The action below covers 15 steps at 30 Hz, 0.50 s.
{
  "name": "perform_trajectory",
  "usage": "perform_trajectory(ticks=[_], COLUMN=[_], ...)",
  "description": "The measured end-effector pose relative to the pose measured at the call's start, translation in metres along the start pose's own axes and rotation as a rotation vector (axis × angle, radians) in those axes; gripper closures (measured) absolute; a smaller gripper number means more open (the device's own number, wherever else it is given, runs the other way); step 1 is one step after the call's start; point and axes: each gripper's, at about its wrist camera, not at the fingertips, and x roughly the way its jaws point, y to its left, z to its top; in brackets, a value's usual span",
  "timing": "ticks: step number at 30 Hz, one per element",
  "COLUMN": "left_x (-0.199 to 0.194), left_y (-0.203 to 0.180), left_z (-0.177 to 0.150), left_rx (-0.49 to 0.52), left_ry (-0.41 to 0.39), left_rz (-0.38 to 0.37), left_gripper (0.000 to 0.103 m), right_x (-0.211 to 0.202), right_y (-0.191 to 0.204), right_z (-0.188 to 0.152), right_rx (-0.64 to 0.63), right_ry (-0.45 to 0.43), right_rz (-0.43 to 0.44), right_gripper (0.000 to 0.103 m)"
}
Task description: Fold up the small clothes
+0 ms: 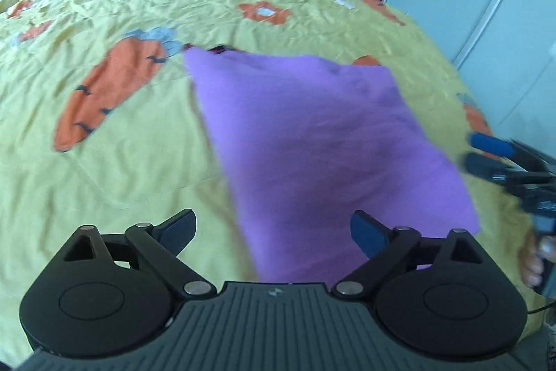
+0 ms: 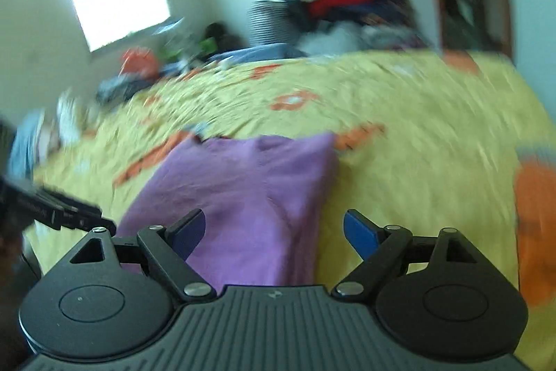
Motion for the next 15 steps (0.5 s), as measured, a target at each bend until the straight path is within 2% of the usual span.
perform_trajectory(ticks=[2, 4, 6, 8, 9, 12, 15], left_x=[0.008, 0.022, 0.047, 0.073, 0.082, 0.083, 0.094], left_y=[-0.007, -0.009, -0.004, 0.010, 0.020, 0.044, 0.050], left_z=[0.010, 0.026, 0.046, 0.060, 0.064, 0.071, 0.082], left_rx=[-0.010, -0.031, -0.029, -0.070, -0.112, -0.250, -0.285], left_ry=[-0.037, -0.065, -0.038, 0.003, 0.025, 0.027, 0.034], left_rz=[0.024, 0.084, 0.167, 0.243, 0.213, 0.055, -0.051], left_gripper=[0.006, 0.005, 0.004, 0.001, 0.000, 0.002, 0.001], right_x=[0.024, 0.050, 0.078, 0.109, 0.120, 0.107, 0.098], right_y=[0.010, 0.016, 0.015, 0.009, 0.003, -0.023, -0.056], right_z=[0.015, 0.030, 0.041, 0.041, 0.038, 0.035, 0.030], right_rx=[-0.083, -0.125, -0.144, -0.157, -0.152, -0.011, 0.144], right_ry=[0.020, 0.035, 0.082, 0.186, 0.212, 0.183, 0.145], right_rz=[0.003, 0.030, 0.020, -0.058, -0.085, -0.010, 0.067], right_gripper=[0.015, 0.016, 0.016, 0.016, 0.016, 0.016, 0.016])
